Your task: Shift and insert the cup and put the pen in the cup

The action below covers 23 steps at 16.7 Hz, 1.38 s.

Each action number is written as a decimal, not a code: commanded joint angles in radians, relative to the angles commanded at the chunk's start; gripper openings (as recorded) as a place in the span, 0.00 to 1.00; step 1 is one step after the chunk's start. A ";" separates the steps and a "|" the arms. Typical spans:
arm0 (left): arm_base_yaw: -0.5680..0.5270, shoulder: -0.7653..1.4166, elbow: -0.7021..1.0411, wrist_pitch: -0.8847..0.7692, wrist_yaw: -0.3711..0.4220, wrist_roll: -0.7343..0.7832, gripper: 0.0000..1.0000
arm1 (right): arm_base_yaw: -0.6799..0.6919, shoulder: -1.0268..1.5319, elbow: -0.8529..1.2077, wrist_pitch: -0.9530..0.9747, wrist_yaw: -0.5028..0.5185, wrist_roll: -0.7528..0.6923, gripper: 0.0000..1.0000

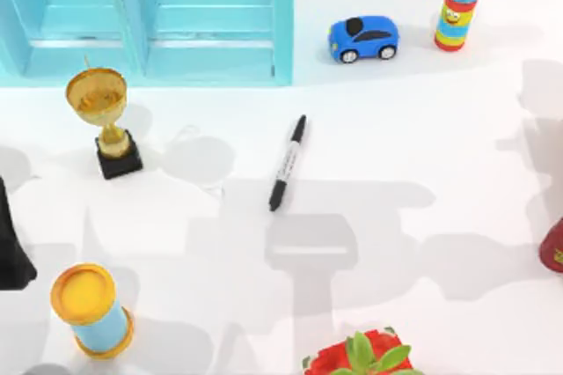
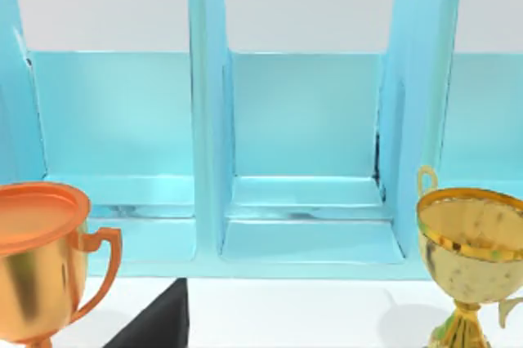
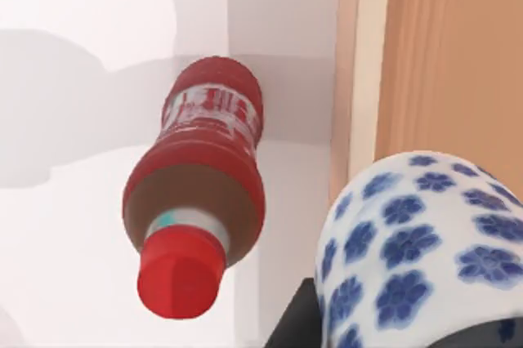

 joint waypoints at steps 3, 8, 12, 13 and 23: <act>0.000 0.000 0.000 0.000 0.000 0.000 1.00 | -0.004 0.005 -0.004 0.002 -0.002 0.001 0.00; 0.000 0.000 0.000 0.000 0.000 0.000 1.00 | 0.105 0.022 0.094 0.079 0.028 0.114 0.00; 0.000 0.000 0.000 0.000 0.000 0.000 1.00 | 0.277 0.132 0.196 0.170 0.042 0.307 0.00; 0.000 0.000 0.000 0.000 0.000 0.000 1.00 | 0.314 0.176 0.208 0.184 0.038 0.342 0.00; 0.000 0.000 0.000 0.000 0.000 0.000 1.00 | 0.427 0.396 0.190 0.208 -0.005 0.443 0.00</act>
